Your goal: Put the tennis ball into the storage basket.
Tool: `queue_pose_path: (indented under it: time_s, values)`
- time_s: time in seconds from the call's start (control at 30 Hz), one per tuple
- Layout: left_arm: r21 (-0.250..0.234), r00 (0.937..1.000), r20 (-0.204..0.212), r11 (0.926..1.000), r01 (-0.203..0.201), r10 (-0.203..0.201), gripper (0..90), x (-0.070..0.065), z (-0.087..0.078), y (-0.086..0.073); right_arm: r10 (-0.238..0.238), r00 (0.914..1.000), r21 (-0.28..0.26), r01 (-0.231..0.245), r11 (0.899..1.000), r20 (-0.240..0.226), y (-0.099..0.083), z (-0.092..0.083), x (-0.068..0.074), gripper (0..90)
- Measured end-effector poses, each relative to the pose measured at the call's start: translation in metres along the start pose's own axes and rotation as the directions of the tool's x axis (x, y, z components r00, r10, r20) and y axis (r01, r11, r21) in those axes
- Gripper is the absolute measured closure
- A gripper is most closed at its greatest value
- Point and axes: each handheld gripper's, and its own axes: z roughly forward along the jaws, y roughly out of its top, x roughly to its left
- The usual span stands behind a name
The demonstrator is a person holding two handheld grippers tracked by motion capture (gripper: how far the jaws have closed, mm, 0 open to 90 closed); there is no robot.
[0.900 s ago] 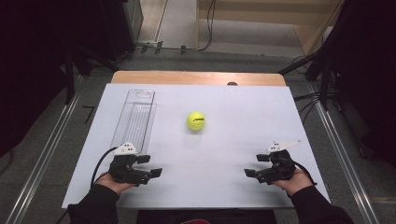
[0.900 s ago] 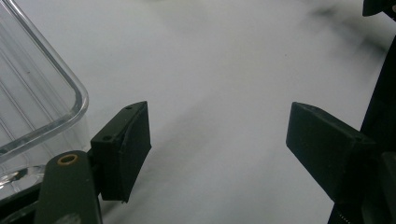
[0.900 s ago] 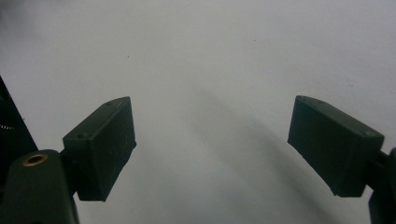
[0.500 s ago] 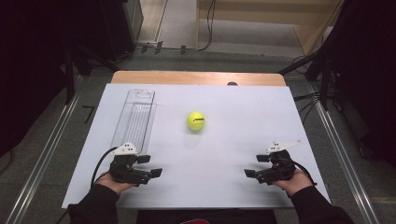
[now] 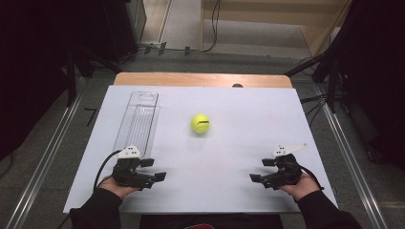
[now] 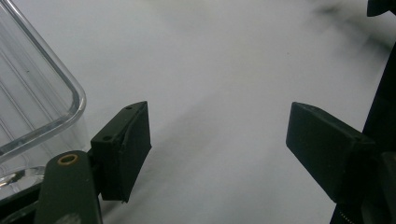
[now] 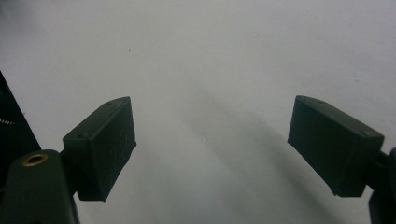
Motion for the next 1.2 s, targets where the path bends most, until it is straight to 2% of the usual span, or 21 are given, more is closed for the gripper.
queue_pose_path:
  time_s: [0.3, 0.53, 0.8, 0.93, 1.2]
  values:
    - [-0.008, 0.9999, 0.003, 0.9999, 0.012, -0.012, 22.7, 0.000, 0.000, 0.001, -0.001, 1.0000, 0.001, 0.001, 1.000, -0.004, 0.000, 0.000, 0.001, 13.1]
    - [0.011, 0.9995, -0.006, 0.9995, 0.030, -0.030, 22.7, 0.000, 0.001, 0.004, 0.003, 1.0000, -0.001, -0.003, 1.000, -0.003, 0.000, 0.001, 0.000, 13.1]
    - [0.026, 0.9998, -0.016, 0.9996, 0.007, -0.006, 22.6, -0.005, -0.001, 0.010, 0.004, 1.0000, 0.003, -0.004, 1.000, 0.001, 0.000, 0.000, 0.000, 13.1]
    - [0.014, 0.9996, 0.005, 0.9996, 0.026, -0.026, 22.6, -0.005, -0.003, 0.016, 0.011, 0.9999, 0.003, -0.011, 1.000, 0.003, 0.000, 0.001, 0.000, 13.1]
    - [0.018, 0.9993, 0.016, 0.9992, 0.035, -0.035, 22.6, -0.014, -0.001, 0.025, 0.009, 1.0000, 0.008, -0.009, 1.000, 0.000, 0.000, 0.001, 0.000, 13.1]
